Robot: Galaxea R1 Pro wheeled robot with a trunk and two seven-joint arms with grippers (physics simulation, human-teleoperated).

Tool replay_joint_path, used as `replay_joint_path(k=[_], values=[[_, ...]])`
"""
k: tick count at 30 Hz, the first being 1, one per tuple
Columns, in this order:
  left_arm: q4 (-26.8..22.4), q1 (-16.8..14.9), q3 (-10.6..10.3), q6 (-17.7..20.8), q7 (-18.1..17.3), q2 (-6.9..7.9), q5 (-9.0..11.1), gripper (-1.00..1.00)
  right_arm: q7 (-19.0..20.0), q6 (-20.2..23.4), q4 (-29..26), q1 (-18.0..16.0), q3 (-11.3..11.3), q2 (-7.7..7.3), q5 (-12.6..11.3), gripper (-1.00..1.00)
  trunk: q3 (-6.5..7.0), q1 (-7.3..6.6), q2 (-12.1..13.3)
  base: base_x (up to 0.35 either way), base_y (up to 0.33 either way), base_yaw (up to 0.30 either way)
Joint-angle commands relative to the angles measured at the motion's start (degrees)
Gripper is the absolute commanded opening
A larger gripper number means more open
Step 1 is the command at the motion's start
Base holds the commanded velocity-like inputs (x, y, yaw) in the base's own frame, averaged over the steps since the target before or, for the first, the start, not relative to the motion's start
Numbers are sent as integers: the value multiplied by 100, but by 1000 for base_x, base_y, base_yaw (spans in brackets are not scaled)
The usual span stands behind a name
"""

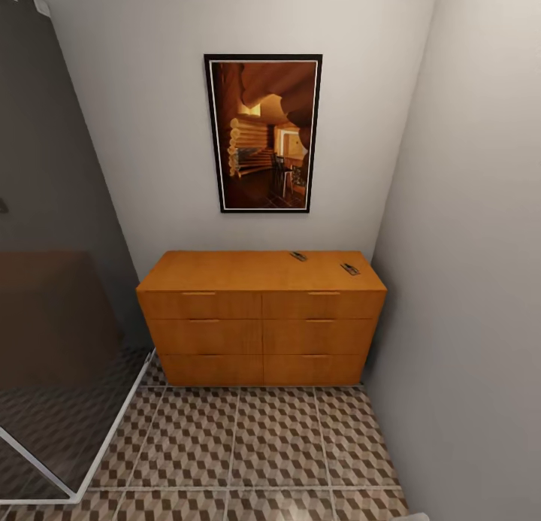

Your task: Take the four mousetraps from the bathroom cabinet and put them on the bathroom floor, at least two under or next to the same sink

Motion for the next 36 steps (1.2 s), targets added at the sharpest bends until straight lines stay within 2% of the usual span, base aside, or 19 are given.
replay_joint_path(k=[1, 36], values=[[-2, -4, -48, -11, 16, 1, 31, 100, 1, -17, 3, -5, 51, -1, -58, 100, -12, 3, -12, 0, 0, 0], [-2, -5, -48, -10, 16, 1, 31, 100, -2, -4, 3, -5, 51, 5, -58, 100, -12, 3, -12, 18, 0, 0]])
